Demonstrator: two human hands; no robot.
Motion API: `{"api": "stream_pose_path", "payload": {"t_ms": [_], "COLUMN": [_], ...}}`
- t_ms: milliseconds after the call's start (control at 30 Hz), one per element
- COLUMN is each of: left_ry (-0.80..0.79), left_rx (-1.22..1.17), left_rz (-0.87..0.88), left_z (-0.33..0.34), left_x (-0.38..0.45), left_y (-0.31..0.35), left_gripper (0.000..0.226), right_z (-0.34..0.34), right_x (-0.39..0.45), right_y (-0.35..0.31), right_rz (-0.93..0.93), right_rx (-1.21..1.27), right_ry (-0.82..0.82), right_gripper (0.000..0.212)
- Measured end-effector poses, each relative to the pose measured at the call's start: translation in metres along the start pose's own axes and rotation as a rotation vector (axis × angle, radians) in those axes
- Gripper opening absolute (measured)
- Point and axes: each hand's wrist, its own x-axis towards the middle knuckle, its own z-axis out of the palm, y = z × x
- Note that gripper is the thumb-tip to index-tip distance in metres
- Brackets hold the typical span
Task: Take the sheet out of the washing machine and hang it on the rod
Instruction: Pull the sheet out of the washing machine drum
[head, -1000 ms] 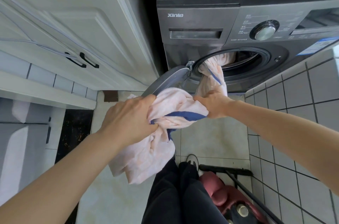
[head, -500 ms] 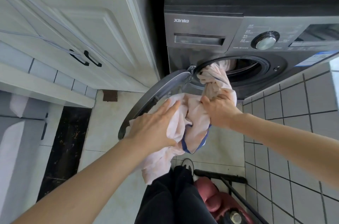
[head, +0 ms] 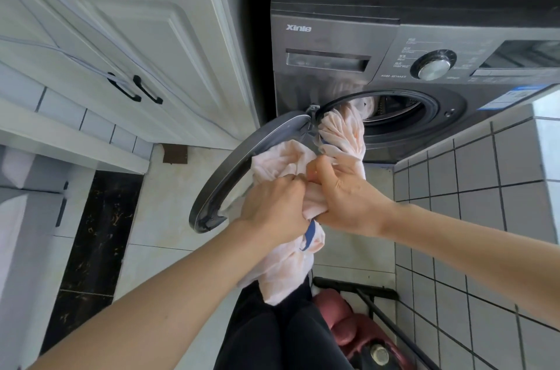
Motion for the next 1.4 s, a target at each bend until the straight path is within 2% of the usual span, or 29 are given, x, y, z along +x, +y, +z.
{"api": "stream_pose_path", "payload": {"t_ms": [67,133,233,367,467,733,833,967,1033,1100,1167,1267,1333,1400], "left_ry": [0.023,0.043,0.050,0.047,0.058,0.163,0.189,0.163,0.135,0.086,0.027,-0.010,-0.008,-0.011], "left_rx": [0.016,0.035,0.079,0.092,0.074,0.032,0.033,0.045,0.057,0.086,0.091,0.058,0.043,0.046], "left_rz": [0.016,0.020,0.016,0.001,-0.008,0.012,-0.017,-0.012,-0.052,-0.093,-0.095,-0.067,-0.090,-0.097], "left_z": [-0.006,-0.013,-0.017,-0.020,-0.021,-0.023,-0.030,-0.035,-0.036,-0.037,-0.034,-0.025,-0.022,-0.022], "left_x": [-0.002,-0.005,-0.011,-0.021,-0.028,-0.035,-0.037,-0.038,-0.039,-0.040,-0.039,-0.039,-0.038,-0.038], "left_y": [-0.003,-0.009,-0.021,-0.032,-0.034,-0.045,-0.051,-0.062,-0.068,-0.070,-0.071,-0.074,-0.076,-0.074], "left_gripper": [0.031,0.023,0.023,0.030,0.034,0.037,0.037,0.036,0.034,0.042,0.055,0.087,0.091,0.086], "right_z": [-0.004,-0.010,-0.019,-0.020,-0.010,0.022,0.032,0.043,0.048,0.043,0.030,0.009,-0.005,-0.019], "right_x": [-0.001,0.002,0.014,0.032,0.050,0.089,0.097,0.095,0.088,0.078,0.068,0.052,0.038,0.023], "right_y": [0.003,0.007,0.025,0.053,0.065,0.100,0.108,0.113,0.116,0.120,0.124,0.150,0.173,0.191], "right_rz": [-0.080,-0.118,-0.015,0.127,0.121,0.102,0.078,-0.027,-0.015,0.035,0.082,0.162,0.212,0.228], "right_rx": [-0.090,-0.077,-0.043,-0.205,-0.376,-0.530,-0.581,-0.547,-0.463,-0.405,-0.448,-0.618,-0.778,-0.878], "right_ry": [-0.017,-0.026,-0.079,-0.429,-0.572,-0.665,-0.655,-0.479,-0.444,-0.410,-0.388,-0.412,-0.432,-0.449], "right_gripper": [0.063,0.076,0.097,0.112,0.113,0.111,0.105,0.073,0.061,0.045,0.034,0.034,0.041,0.041]}}
